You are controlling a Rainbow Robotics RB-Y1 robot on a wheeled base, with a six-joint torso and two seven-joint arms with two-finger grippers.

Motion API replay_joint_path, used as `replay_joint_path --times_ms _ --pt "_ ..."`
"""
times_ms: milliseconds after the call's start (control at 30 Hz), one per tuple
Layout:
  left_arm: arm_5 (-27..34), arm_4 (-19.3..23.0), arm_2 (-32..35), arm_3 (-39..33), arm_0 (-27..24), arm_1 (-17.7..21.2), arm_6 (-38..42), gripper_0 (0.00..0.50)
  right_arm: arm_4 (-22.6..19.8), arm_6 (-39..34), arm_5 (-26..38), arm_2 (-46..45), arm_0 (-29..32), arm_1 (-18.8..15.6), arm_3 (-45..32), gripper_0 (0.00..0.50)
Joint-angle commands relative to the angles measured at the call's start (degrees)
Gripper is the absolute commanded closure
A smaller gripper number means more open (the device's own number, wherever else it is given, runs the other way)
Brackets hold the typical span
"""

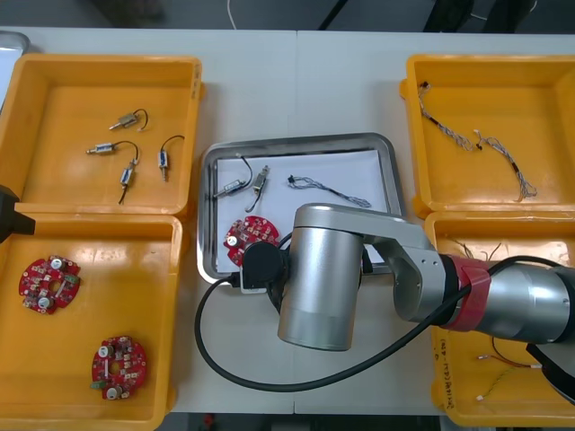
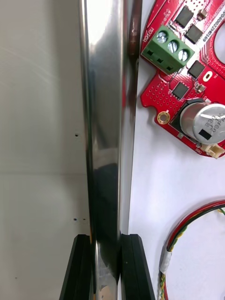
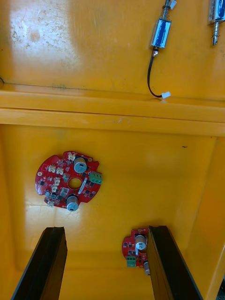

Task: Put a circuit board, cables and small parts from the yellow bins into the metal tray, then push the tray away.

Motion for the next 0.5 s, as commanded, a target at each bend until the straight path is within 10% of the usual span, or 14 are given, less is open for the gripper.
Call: replay_joint_path --times_ms 33,500 --pt "0.38 0.43 -0.24 -1.71 0.76 2.17 2.91 0.0 -2.19 -0.54 -0.28 -1.13 -4.55 -0.45 0.54 0.5" --pt "0.38 0.43 -0.24 -1.71 0.76 2.17 2.91 0.0 -2.19 -0.54 -0.9 -1.75 -7.89 0.08 5.37 0.5"
